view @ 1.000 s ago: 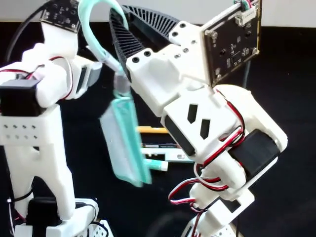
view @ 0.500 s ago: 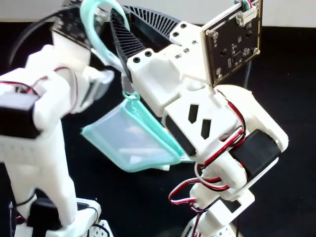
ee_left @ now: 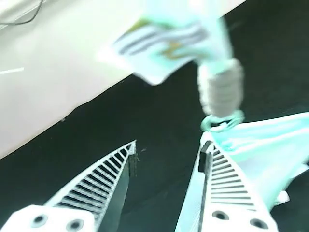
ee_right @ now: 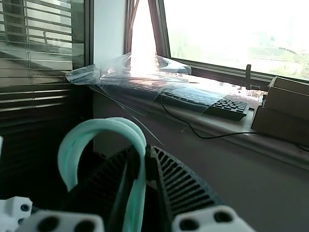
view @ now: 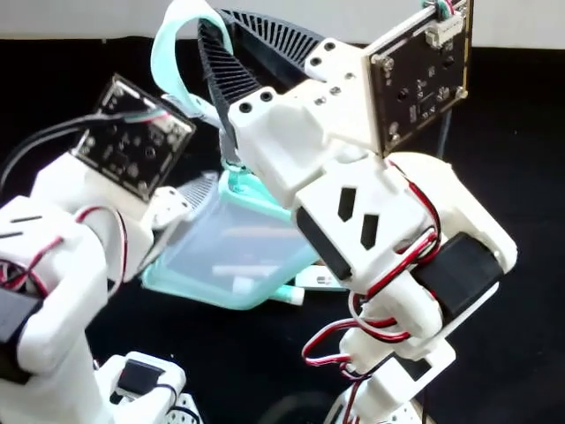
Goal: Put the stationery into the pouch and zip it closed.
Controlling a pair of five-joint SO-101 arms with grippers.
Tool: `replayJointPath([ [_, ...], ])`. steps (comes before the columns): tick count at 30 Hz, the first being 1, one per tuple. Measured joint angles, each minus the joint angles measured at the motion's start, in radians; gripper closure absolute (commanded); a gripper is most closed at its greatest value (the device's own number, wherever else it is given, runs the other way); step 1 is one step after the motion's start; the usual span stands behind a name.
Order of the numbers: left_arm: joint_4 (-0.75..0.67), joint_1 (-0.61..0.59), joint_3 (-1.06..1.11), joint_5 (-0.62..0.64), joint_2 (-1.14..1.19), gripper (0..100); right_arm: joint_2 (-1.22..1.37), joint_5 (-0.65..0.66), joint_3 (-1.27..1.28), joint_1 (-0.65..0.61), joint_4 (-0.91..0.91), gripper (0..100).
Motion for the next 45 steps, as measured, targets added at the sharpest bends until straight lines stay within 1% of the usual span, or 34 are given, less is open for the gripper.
replayJointPath([
  [3, 0.000, 0.023, 0.005, 0.018, 0.000, 75, 0.000, 0.000, 0.000, 0.000, 0.000, 99.2],
  [8, 0.000, 0.021, 0.006, 0.029, 0.000, 75, 0.000, 0.000, -0.005, 0.000, -0.026, 99.2],
  [13, 0.000, -0.037, 0.006, 0.029, 0.000, 75, 0.000, 0.000, -0.005, -0.005, -0.077, 99.2],
  [20, 0.000, -0.051, 0.006, 0.098, 0.000, 75, 0.000, 0.000, -0.005, -0.109, -0.087, 99.2],
  [26, 0.000, -0.052, 0.006, 0.135, 0.000, 75, 0.015, 0.000, -0.005, -0.115, -0.087, 99.2],
  [33, 0.000, -0.052, 0.006, 0.227, 0.000, 75, 0.077, 0.000, -0.005, -0.115, -0.087, 99.2],
  [40, 0.002, -0.052, 0.017, 0.278, -0.031, 76, 0.077, 0.000, -0.005, -0.115, -0.087, 99.2],
  [42, 0.002, -0.040, 0.038, 0.287, -0.063, 76, 0.077, 0.000, -0.005, -0.115, -0.094, 99.2],
  [45, 0.002, 0.011, 0.114, 0.288, -0.091, 76, 0.078, 0.000, -0.005, -0.107, -0.106, 99.2],
])
